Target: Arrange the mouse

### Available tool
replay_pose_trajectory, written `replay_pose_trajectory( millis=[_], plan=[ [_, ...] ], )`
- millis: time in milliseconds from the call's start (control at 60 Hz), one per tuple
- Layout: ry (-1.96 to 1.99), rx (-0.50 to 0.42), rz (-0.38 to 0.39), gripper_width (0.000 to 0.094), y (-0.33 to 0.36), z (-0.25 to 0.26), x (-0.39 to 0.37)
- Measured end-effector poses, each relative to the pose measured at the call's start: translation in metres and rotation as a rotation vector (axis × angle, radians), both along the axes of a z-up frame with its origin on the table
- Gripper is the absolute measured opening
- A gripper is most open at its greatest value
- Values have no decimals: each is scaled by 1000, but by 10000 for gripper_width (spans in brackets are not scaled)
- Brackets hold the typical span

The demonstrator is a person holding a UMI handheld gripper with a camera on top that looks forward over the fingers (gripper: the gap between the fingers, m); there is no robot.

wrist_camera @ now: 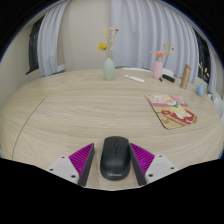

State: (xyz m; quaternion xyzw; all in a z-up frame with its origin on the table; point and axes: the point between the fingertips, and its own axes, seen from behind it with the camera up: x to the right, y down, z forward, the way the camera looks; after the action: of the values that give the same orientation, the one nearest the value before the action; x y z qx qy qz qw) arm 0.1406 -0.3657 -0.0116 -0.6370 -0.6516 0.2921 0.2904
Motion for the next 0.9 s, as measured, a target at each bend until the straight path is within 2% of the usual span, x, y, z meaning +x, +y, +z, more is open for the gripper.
replay_pose_trajectory(
  millis=[100,267,367,450,583,733,800,900],
  plan=[
    [3,11,-11,488,2,0,0],
    [-12,-1,-12,413,1,0,0],
    [-19,-3,-9,395,6,6,2],
    [6,8,-11,385,14,33,3],
    [87,-33,2,380,30,108,-21],
    [213,11,-8,380,94,190,-89],
    [233,39,-23,379,132,202,-120],
    [218,77,-66,377,195,187,-158]
  ],
)
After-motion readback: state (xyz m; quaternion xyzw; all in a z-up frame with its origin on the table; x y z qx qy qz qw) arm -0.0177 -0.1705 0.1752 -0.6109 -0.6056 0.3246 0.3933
